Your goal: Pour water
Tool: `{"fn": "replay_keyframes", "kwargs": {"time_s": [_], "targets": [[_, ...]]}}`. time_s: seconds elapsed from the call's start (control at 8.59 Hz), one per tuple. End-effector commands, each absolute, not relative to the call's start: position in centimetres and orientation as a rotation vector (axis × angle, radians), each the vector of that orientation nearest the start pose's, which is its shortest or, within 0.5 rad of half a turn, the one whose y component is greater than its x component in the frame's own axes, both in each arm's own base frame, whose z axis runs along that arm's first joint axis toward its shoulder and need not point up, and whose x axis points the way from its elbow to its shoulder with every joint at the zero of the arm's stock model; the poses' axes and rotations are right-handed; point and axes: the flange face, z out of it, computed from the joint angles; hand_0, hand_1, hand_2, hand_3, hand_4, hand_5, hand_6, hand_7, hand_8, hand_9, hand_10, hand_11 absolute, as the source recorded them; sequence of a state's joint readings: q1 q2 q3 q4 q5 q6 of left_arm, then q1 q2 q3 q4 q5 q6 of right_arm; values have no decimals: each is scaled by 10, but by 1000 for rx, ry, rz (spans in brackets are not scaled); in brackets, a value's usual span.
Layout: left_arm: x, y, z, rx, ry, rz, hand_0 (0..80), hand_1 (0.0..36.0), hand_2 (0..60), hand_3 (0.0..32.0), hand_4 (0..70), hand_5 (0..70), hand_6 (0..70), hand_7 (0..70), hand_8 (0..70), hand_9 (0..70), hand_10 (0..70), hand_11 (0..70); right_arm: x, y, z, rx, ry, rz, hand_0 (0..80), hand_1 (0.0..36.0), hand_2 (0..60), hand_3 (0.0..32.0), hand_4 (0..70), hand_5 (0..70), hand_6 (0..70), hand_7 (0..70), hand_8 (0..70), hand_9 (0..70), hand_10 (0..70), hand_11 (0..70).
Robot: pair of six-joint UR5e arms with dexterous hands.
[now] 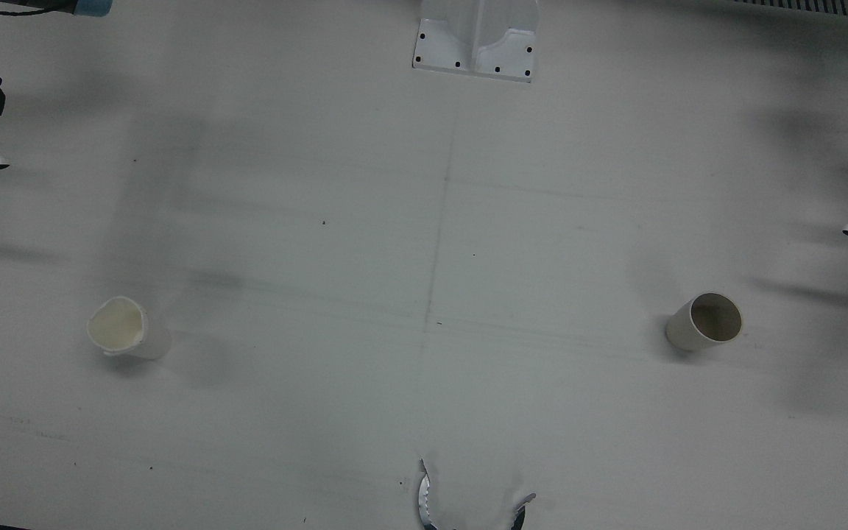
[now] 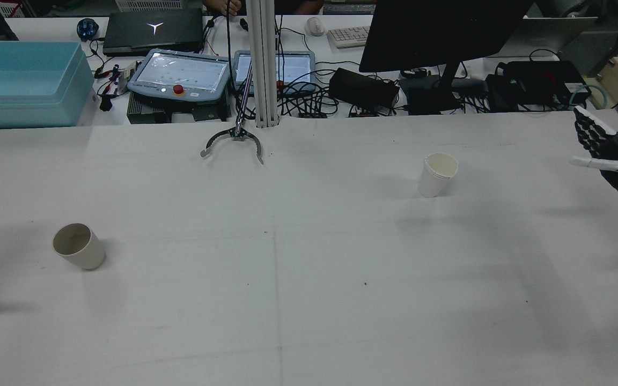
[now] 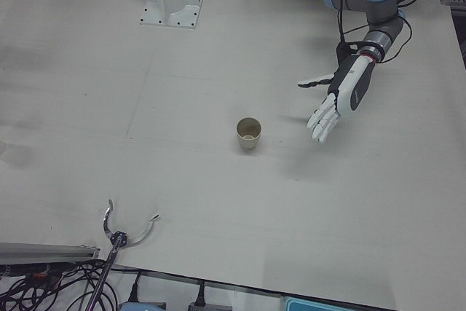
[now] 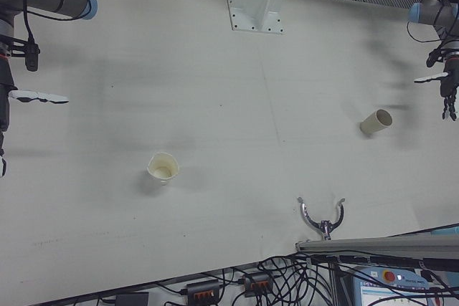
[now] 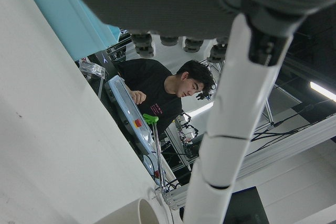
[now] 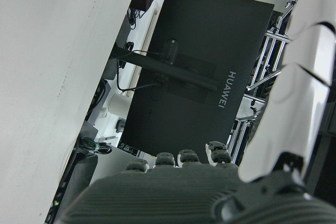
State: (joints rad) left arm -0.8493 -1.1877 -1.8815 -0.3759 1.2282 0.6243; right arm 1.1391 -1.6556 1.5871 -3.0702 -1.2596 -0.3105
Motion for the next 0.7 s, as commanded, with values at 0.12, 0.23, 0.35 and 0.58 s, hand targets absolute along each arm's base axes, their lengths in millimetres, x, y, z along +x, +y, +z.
{"fn": "replay_keyframes", "kwargs": {"time_s": [0.12,0.23,0.35,0.58], "targets": [[115,-381,713,209,2159,-1477,800,350,0,0,146,0,26,50,24,2,39,109,-40,-492,706,-242,2463,-2365,502,181,77,10,0,71,47,22,42,13,0,0],[119,-379,731,210,2168,-1489,800,343,0,0,142,0,24,48,24,0,36,104,-43,-498,700,-235,2472,-2350,503,181,90,6,0,73,61,38,45,14,0,0],[138,-376,735,160,2165,-1474,800,331,0,16,130,0,20,43,20,0,36,103,-44,-499,697,-232,2477,-2344,502,178,92,10,0,73,74,58,49,18,0,0],[198,-369,732,61,2180,-1456,800,332,0,0,142,0,26,44,8,0,41,112,-44,-500,692,-231,2484,-2331,504,177,96,22,0,74,92,89,55,26,0,0]]}}
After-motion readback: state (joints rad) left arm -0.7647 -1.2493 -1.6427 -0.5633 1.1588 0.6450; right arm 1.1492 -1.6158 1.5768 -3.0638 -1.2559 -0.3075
